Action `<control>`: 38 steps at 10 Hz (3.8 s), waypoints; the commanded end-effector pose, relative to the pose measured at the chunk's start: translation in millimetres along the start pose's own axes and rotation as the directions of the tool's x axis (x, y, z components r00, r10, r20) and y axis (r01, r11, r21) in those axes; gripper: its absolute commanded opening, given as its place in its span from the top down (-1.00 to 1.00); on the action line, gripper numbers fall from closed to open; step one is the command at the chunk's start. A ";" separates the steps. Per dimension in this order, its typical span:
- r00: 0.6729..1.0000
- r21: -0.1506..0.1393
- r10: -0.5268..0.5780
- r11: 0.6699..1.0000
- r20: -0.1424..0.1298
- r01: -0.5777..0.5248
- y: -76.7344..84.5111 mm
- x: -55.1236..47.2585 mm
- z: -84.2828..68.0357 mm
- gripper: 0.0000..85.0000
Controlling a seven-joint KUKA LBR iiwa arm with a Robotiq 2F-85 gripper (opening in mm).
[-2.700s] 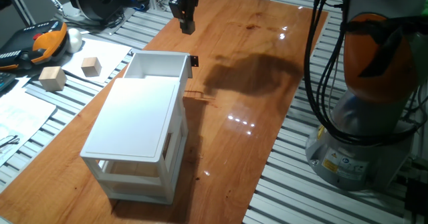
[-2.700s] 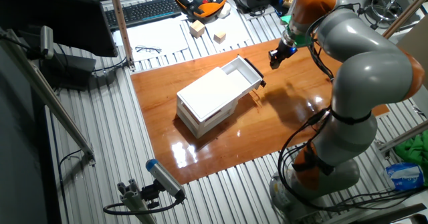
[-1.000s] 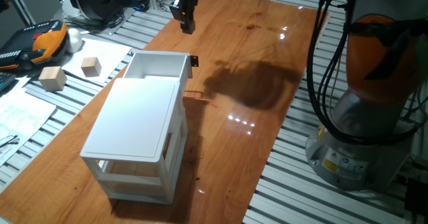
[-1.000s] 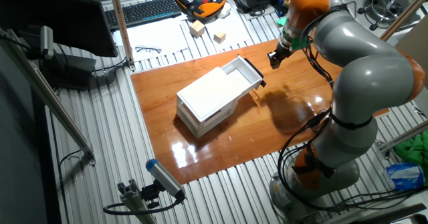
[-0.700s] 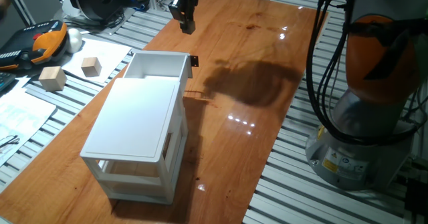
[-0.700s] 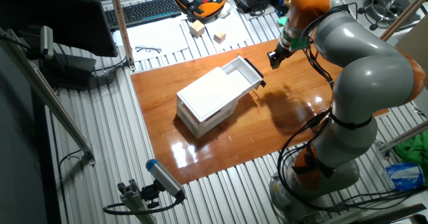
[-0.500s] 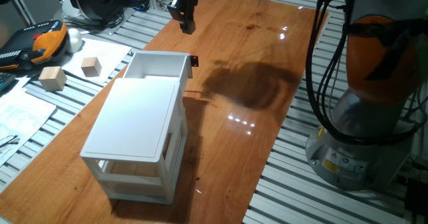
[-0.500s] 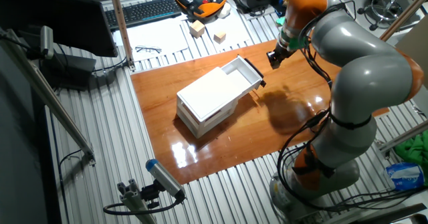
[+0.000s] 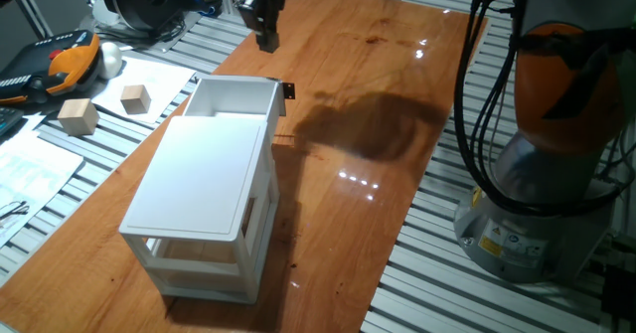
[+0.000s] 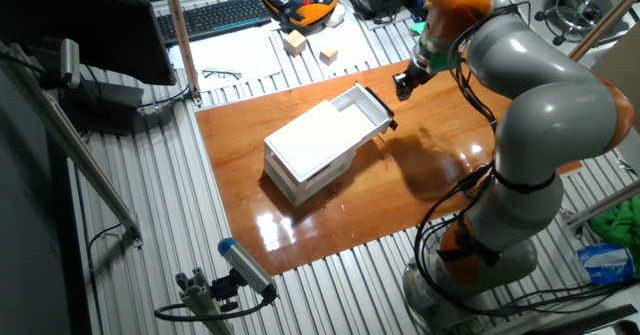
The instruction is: Put things in the drawer
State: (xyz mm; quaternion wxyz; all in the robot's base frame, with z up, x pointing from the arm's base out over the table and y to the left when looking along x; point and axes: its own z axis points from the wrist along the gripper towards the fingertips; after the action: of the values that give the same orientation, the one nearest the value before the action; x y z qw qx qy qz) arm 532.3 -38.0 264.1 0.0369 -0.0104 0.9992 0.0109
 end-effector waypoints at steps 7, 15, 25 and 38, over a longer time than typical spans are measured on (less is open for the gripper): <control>0.999 -0.022 0.032 0.999 0.020 -0.032 98.1 8.3 18.5 1.00; 0.999 -0.014 0.019 1.000 -0.026 -0.019 105.5 -6.6 47.1 1.00; 0.999 0.011 0.041 0.999 -0.022 -0.040 119.9 -5.9 72.8 1.00; 0.993 0.043 0.114 0.993 0.011 -0.114 126.0 -1.9 80.7 -0.60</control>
State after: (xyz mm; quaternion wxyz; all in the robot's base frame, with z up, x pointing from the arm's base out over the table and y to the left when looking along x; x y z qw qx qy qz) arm 537.3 89.7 186.7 0.0404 0.0472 0.9980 -0.0084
